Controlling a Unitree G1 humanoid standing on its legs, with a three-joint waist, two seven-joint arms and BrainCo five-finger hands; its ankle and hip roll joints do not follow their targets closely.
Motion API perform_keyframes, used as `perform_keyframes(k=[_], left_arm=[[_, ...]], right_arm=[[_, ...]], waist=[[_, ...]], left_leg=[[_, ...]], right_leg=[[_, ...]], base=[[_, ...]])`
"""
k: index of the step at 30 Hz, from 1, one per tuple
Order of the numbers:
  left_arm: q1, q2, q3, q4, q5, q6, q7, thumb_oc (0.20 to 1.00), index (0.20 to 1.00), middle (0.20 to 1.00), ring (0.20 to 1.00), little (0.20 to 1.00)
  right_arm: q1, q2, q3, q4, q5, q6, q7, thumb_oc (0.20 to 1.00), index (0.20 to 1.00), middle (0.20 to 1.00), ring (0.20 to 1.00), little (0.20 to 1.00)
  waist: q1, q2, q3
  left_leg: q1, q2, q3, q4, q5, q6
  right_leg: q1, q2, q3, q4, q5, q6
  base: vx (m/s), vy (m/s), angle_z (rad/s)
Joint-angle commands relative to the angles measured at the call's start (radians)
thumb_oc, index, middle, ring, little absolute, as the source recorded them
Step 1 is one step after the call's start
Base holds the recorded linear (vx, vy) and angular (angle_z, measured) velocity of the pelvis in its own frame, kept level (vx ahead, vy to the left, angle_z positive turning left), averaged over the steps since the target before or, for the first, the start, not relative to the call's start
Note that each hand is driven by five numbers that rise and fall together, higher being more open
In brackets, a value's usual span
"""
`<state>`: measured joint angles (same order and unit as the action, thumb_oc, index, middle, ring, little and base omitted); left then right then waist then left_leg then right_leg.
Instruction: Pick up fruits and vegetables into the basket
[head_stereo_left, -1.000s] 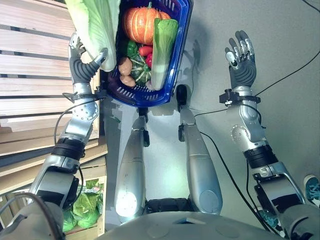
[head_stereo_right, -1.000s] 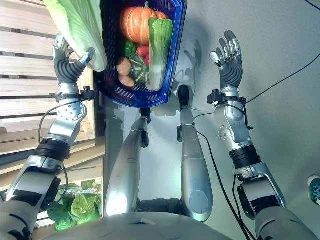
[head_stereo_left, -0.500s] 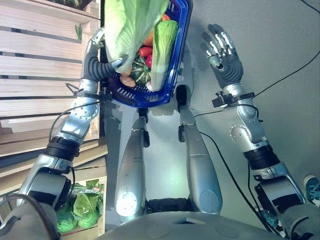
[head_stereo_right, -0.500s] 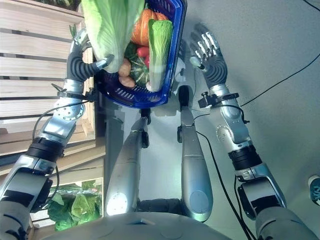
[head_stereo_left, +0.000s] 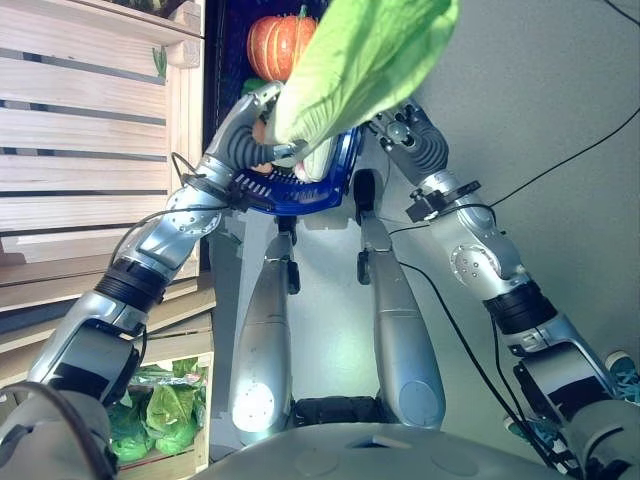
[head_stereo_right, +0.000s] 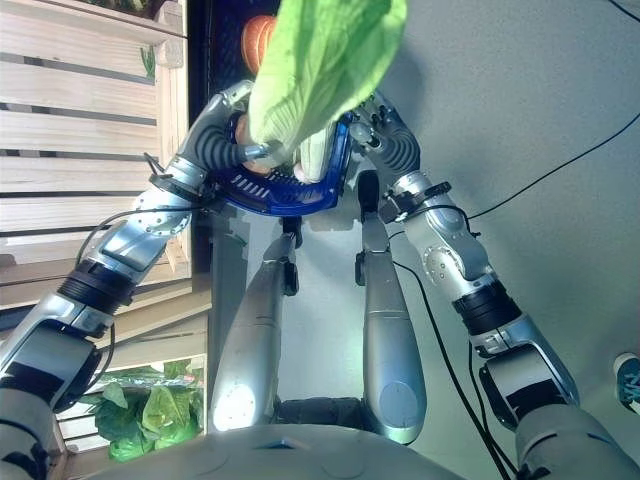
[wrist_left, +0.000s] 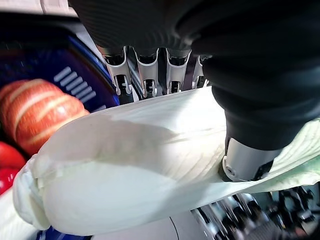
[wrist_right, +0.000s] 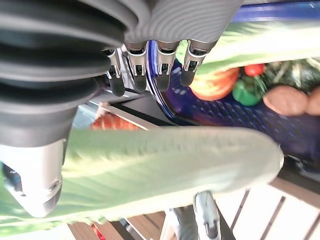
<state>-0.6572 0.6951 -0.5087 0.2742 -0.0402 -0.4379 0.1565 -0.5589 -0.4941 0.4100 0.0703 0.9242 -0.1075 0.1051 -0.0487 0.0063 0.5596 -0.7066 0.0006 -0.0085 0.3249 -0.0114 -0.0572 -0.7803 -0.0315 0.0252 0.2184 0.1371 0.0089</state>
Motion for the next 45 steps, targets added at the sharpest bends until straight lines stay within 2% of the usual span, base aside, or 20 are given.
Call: perform_keyframes(k=[1,5,9,20,26,31,32,33,45], left_arm=[[-0.014,0.026,-0.011,-0.156,-0.03,-0.037,-0.032,0.2,0.2,0.2,0.2,0.2],[-0.03,0.03,-0.062,-0.159,-0.043,-0.02,-0.071,0.2,0.2,0.2,0.2,0.2],[-0.049,0.042,-0.107,-0.164,-0.068,0.031,-0.109,0.2,0.2,0.2,0.2,0.2],[-0.053,0.075,-0.146,-0.107,-0.059,0.15,-0.128,0.2,0.2,0.2,0.2,0.2],[-0.047,0.094,-0.157,-0.084,-0.067,0.192,-0.139,0.2,0.2,0.2,0.2,0.2],[-0.041,0.109,-0.165,-0.073,-0.058,0.202,-0.159,0.2,0.2,0.2,0.2,0.2],[-0.042,0.111,-0.166,-0.072,-0.06,0.201,-0.161,0.2,0.2,0.2,0.2,0.2],[-0.044,0.109,-0.168,-0.073,-0.06,0.205,-0.165,0.2,0.2,0.2,0.2,0.2],[-0.051,0.086,-0.193,-0.089,-0.045,0.212,-0.192,0.2,0.2,0.2,0.2,0.2]], right_arm=[[-0.004,-0.012,0.028,-0.111,0.034,-0.027,0.034,1.0,1.0,1.0,1.0,1.0],[-0.018,-0.02,0.049,-0.116,0.048,-0.044,0.035,1.0,1.0,1.0,1.0,1.0],[-0.037,-0.036,0.065,-0.128,0.061,-0.065,0.035,1.0,1.0,1.0,1.0,1.0],[-0.044,-0.081,0.059,-0.165,0.093,-0.128,0.044,1.0,1.0,1.0,1.0,1.0],[-0.043,-0.095,0.05,-0.167,0.113,-0.153,0.044,1.0,1.0,1.0,1.0,1.0],[-0.032,-0.097,0.044,-0.169,0.138,-0.166,0.07,1.0,1.0,1.0,1.0,1.0],[-0.031,-0.097,0.045,-0.168,0.138,-0.167,0.075,0.749,0.749,0.749,0.749,0.749],[-0.033,-0.096,0.046,-0.173,0.14,-0.167,0.077,0.2,0.2,0.2,0.2,0.2],[-0.04,-0.072,0.092,-0.192,0.154,-0.135,0.154,0.2,0.2,0.2,0.2,0.2]], waist=[[0.0,0.028,-0.04],[0.0,0.026,-0.04],[0.001,0.022,-0.04],[-0.002,0.009,-0.04],[-0.003,0.01,-0.04],[-0.002,0.011,-0.04],[-0.002,0.011,-0.04],[-0.002,0.01,-0.04],[0.001,0.01,-0.04]], left_leg=[[-0.001,-0.042,0.028,-0.119,0.082,0.017],[-0.002,-0.042,0.029,-0.121,0.082,0.018],[-0.001,-0.042,0.029,-0.125,0.083,0.019],[-0.001,-0.039,0.03,-0.123,0.079,0.02],[0.001,-0.037,0.03,-0.125,0.08,0.019],[0.002,-0.035,0.03,-0.13,0.081,0.018],[0.001,-0.035,0.03,-0.13,0.081,0.018],[0.0,-0.036,0.029,-0.13,0.082,0.018],[-0.004,-0.037,0.026,-0.128,0.08,0.018]], right_leg=[[0.054,0.036,-0.078,0.074,-0.126,0.054],[0.052,0.035,-0.079,0.072,-0.12,0.057],[0.053,0.035,-0.08,0.067,-0.116,0.06],[0.049,0.036,-0.082,0.069,-0.111,0.068],[0.052,0.034,-0.082,0.065,-0.11,0.07],[0.056,0.033,-0.083,0.06,-0.109,0.071],[0.056,0.033,-0.083,0.06,-0.11,0.071],[0.054,0.033,-0.084,0.06,-0.109,0.071],[0.05,0.029,-0.088,0.058,-0.107,0.073]], base=[[0.0,0.0,0.0],[0.0,-0.006,0.01],[0.0,0.0,0.0],[0.0,0.0,0.0],[0.0,0.0,0.0],[0.0,0.0,0.0],[0.0,0.0,0.0],[0.0,0.0,0.0],[0.0,0.0,0.0]])
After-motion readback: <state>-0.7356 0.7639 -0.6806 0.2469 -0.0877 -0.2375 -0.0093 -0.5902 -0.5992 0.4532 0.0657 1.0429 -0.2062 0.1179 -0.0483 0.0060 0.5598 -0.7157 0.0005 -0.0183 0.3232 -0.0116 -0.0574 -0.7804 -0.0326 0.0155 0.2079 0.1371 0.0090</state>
